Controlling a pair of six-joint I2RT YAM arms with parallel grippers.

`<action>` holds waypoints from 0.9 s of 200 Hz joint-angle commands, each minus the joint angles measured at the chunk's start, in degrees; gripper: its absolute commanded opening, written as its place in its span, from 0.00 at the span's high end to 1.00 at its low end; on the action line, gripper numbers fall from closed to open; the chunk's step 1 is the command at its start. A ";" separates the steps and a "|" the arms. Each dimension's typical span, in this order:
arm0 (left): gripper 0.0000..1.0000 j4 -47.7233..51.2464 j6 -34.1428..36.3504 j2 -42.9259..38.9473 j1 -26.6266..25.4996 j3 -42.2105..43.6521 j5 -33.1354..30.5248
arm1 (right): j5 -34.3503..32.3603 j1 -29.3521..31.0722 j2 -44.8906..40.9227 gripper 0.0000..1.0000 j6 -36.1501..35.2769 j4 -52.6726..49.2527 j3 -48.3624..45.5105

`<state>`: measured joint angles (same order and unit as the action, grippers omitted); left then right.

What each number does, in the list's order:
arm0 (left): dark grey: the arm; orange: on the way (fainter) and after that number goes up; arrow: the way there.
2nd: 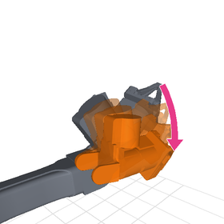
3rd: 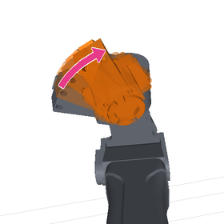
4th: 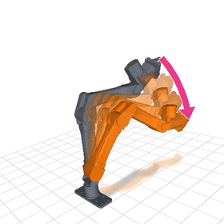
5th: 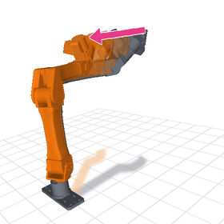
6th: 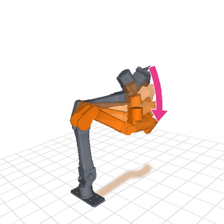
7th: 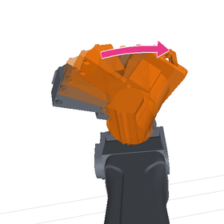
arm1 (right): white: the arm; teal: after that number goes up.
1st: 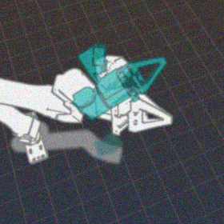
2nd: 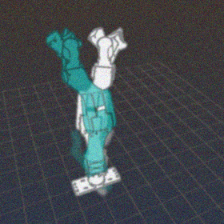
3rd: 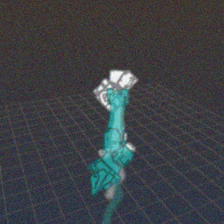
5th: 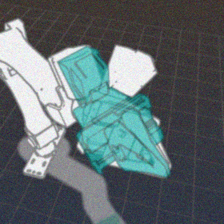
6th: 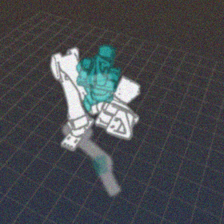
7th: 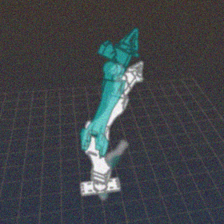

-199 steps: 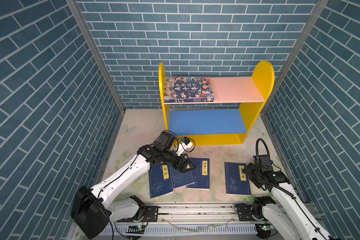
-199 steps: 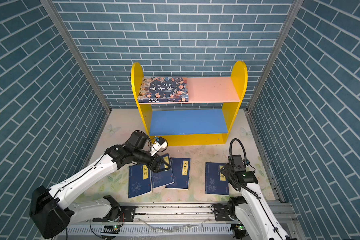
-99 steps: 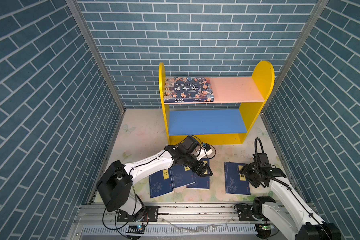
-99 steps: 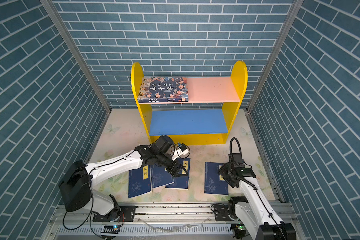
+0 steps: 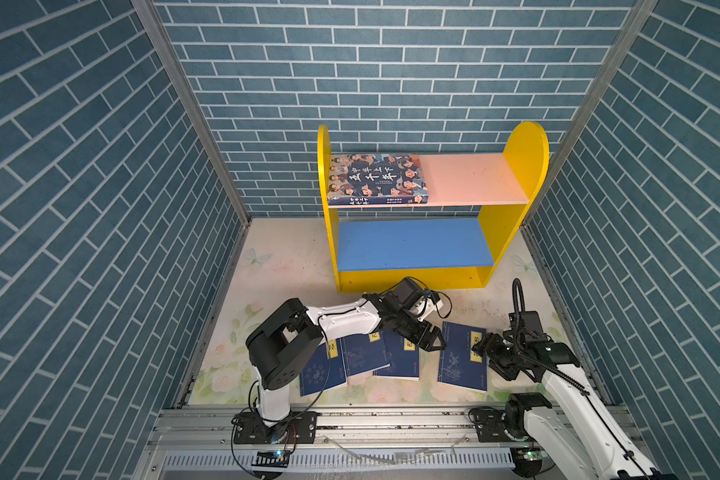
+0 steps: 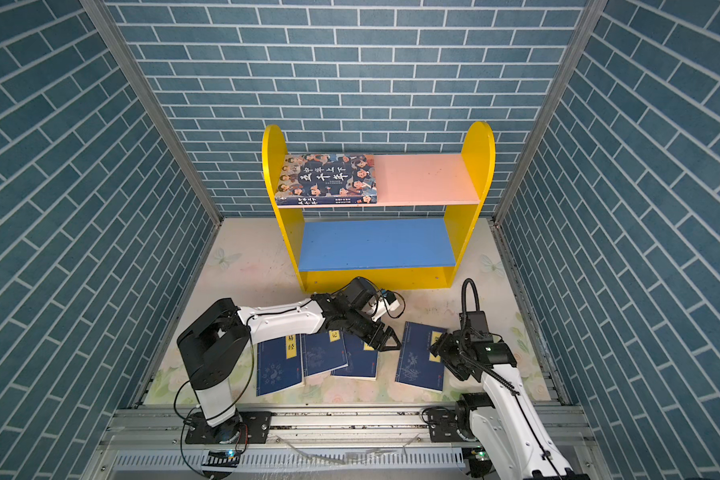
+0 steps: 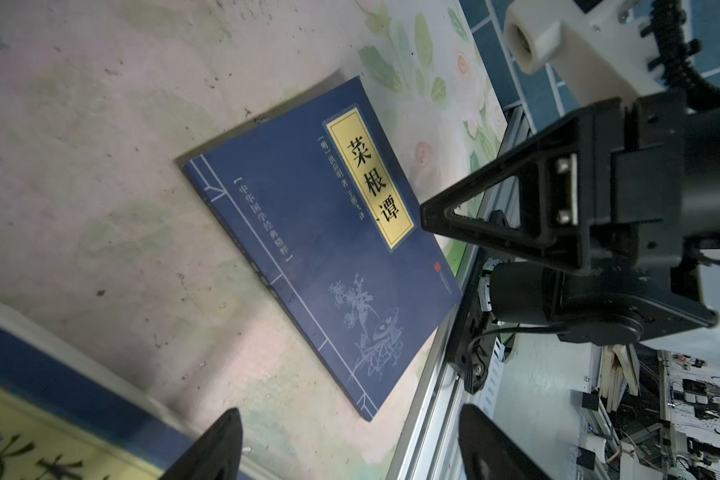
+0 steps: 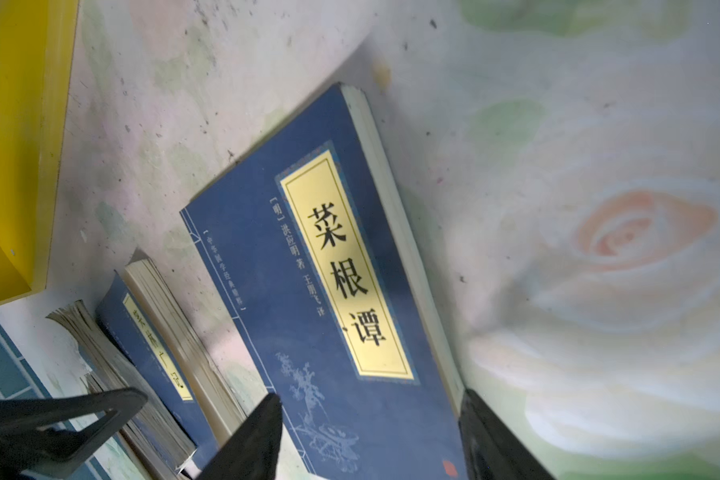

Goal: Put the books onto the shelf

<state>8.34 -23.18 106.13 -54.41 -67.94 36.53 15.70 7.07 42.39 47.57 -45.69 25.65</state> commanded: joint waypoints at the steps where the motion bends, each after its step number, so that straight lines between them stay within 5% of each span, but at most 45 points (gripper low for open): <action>1: 0.18 -1.63 -1.72 2.03 -1.24 -2.98 -1.19 | -3.89 0.05 -0.44 0.31 0.59 -4.21 0.54; 42: 0.17 -1.41 -2.07 4.52 -1.65 -3.40 -0.70 | -4.24 0.12 -6.70 0.33 5.12 2.64 -4.27; 130: 0.16 5.10 1.13 10.29 -4.02 -7.94 -3.84 | -0.03 0.07 -0.96 0.33 3.28 5.98 -6.47; 180: 0.18 3.27 0.32 13.06 -4.03 -8.28 -0.11 | 3.45 0.10 0.96 0.34 2.99 10.16 -8.59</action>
<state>11.38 -23.11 116.99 -58.26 -75.26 34.57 16.43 7.09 42.54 50.70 -38.26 18.96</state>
